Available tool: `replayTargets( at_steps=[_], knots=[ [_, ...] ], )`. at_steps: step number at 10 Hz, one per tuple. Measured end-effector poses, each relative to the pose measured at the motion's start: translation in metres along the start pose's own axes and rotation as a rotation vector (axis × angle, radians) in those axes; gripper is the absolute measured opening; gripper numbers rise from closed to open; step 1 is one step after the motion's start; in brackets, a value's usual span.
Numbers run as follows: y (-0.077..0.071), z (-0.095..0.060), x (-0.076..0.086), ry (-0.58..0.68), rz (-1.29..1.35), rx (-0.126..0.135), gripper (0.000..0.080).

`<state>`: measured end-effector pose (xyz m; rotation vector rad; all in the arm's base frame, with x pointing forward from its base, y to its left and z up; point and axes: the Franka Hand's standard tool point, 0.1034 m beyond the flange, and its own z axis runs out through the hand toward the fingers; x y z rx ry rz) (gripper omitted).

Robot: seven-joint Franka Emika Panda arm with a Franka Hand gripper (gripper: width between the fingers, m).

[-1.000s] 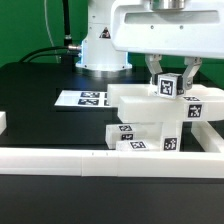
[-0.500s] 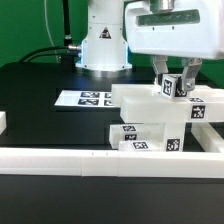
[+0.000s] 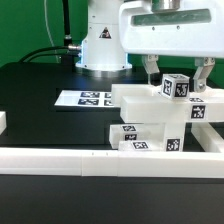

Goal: Assemble chair

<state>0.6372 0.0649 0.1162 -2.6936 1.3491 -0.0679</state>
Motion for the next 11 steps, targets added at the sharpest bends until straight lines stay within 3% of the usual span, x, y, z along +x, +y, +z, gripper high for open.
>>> replayTargets(
  at_steps=[2,4,5,11],
  knots=[
    [0.0002,0.0,0.0002,0.0,-0.184,0.0,0.0649],
    [-0.0011,-0.0014,0.0018,0.032,-0.42,-0.043,0.0649],
    [-0.0015,-0.001,0.0017,0.035,-0.546,-0.051,0.0649],
    [-0.0039,0.0023,-0.0024,0.026,-0.948,-0.061,0.0649]
  ],
)
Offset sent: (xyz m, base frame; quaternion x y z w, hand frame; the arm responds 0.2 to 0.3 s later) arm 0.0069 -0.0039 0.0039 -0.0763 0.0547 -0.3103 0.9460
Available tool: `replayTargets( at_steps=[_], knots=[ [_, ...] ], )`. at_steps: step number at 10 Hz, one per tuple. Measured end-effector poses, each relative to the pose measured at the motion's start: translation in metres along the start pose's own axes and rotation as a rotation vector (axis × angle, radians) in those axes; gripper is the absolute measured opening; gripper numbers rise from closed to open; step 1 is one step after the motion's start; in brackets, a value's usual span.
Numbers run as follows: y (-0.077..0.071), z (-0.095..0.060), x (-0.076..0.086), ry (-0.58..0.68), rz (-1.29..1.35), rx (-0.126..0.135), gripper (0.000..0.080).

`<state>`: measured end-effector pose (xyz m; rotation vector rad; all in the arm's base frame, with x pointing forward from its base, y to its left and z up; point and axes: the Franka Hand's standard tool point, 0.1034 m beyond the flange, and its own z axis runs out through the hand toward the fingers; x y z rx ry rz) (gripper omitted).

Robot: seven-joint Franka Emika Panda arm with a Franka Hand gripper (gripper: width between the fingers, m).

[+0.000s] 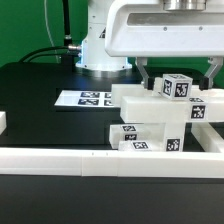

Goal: Assemble chair

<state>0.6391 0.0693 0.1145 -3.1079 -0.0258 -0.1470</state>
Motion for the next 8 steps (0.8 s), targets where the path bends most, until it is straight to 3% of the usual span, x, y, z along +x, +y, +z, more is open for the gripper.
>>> replayTargets(
  at_steps=[6,7,8],
  knots=[
    [0.0047,0.0028,-0.0016,-0.004,-0.297,-0.001,0.0623],
    [0.0048,0.0029,-0.0016,-0.005,-0.297,-0.001,0.0445],
    [0.0047,0.0029,-0.0017,-0.005,-0.291,-0.001,0.0445]
  ],
)
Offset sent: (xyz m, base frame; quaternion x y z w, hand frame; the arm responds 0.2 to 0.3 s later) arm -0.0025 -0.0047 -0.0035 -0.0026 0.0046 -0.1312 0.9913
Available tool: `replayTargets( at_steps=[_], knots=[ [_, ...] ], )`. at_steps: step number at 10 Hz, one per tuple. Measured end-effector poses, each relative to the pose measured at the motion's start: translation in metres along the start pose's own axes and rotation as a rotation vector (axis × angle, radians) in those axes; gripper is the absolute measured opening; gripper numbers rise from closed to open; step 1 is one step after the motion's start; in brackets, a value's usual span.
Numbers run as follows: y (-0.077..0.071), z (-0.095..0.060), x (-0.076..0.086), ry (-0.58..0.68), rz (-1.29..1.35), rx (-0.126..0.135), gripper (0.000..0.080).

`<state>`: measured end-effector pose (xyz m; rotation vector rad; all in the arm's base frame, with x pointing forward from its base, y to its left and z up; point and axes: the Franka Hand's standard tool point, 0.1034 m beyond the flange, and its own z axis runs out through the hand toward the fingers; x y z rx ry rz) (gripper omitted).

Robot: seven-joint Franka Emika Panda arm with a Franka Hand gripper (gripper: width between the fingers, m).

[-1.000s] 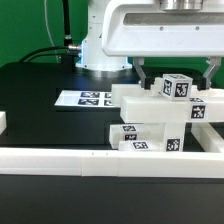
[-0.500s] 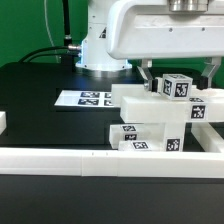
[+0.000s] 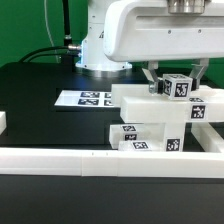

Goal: Assemble chair

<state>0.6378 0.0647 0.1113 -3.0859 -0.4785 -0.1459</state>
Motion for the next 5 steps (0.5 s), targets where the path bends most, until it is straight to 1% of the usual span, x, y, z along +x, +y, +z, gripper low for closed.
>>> replayTargets(
  at_steps=[1,2,5],
  knots=[
    [0.0001,0.0,0.0,0.0,0.02,0.0,0.0264],
    [0.0,0.0,0.0,0.0,0.021,0.0,0.0266],
    [-0.0003,0.0,0.0001,0.0,0.233,0.002,0.0266]
  ],
)
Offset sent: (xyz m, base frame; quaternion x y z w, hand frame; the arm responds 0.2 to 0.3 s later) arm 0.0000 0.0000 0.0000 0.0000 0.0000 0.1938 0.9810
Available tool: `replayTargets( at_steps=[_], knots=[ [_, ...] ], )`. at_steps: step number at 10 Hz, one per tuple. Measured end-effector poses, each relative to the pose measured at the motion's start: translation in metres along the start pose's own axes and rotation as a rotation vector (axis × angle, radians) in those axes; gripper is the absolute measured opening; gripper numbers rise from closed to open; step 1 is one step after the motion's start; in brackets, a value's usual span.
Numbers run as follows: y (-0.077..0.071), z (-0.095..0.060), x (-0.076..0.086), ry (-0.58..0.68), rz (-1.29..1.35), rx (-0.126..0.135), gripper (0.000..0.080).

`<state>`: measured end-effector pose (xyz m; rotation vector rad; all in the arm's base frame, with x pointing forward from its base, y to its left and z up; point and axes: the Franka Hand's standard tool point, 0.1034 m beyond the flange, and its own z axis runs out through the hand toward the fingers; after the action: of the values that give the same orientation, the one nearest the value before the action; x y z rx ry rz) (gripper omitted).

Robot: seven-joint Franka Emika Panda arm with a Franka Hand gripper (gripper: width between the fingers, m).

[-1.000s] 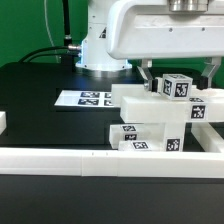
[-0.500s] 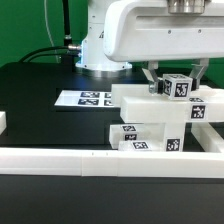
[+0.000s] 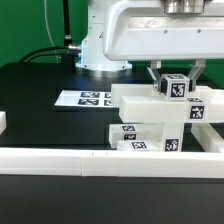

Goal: Assemble chair

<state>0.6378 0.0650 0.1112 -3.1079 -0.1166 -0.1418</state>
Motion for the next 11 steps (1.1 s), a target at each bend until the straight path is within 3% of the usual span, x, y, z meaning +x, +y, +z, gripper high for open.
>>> replayTargets(
  at_steps=[4,11],
  knots=[
    [-0.0004,0.0002,-0.0001,0.0,0.315,0.003,0.0266],
    [-0.0012,0.0001,0.0004,-0.009,0.871,0.031,0.0268]
  ],
)
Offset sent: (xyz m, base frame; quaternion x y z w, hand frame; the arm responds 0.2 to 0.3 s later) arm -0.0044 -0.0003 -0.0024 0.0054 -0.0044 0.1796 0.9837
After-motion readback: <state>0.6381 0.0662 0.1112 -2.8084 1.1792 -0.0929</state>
